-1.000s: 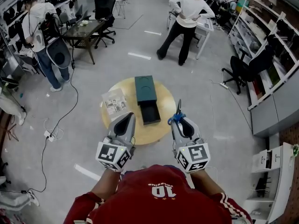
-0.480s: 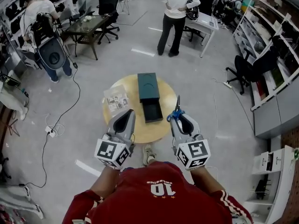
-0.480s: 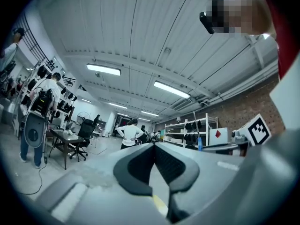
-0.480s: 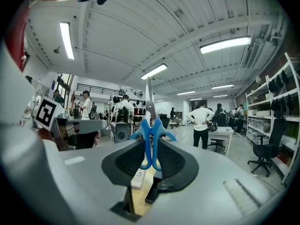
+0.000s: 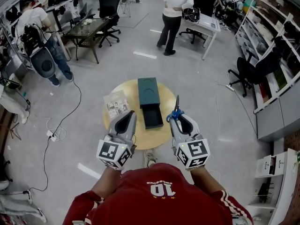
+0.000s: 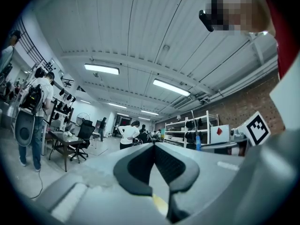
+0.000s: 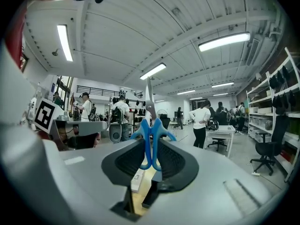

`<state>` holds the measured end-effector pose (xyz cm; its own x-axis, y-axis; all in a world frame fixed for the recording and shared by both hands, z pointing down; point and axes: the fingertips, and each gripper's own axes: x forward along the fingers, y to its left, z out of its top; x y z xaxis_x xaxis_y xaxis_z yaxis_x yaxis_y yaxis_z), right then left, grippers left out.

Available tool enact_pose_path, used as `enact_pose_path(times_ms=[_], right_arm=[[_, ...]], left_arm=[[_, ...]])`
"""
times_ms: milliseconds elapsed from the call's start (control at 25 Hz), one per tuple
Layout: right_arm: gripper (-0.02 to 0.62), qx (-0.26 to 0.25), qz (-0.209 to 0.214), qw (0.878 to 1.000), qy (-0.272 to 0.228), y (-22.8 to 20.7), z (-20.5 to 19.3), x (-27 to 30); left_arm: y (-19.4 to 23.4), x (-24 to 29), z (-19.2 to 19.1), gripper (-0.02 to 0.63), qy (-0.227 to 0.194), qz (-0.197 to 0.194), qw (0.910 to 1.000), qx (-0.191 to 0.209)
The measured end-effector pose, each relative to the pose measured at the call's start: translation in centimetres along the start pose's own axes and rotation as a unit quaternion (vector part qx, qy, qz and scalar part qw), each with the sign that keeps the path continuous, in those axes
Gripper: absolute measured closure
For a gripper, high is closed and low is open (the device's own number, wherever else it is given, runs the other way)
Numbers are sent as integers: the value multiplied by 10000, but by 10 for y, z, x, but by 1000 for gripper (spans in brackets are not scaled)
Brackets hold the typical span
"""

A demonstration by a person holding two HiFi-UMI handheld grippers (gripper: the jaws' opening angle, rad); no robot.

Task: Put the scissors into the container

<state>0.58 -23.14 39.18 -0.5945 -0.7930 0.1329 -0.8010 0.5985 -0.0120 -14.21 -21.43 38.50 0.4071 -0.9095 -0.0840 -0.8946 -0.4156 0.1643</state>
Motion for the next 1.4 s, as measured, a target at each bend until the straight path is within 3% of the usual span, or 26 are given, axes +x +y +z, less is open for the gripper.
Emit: enact_pose_path(times_ms=[600,1400], right_arm=[[518,270,-17,9996,76,-36,-8,32],[518,957,-37,9893,1100,-64,-85,99]], left_arm=[[10,48,-7,604,109,-64,9998,167],[59,85,-55,604,399,21,9992,-42]])
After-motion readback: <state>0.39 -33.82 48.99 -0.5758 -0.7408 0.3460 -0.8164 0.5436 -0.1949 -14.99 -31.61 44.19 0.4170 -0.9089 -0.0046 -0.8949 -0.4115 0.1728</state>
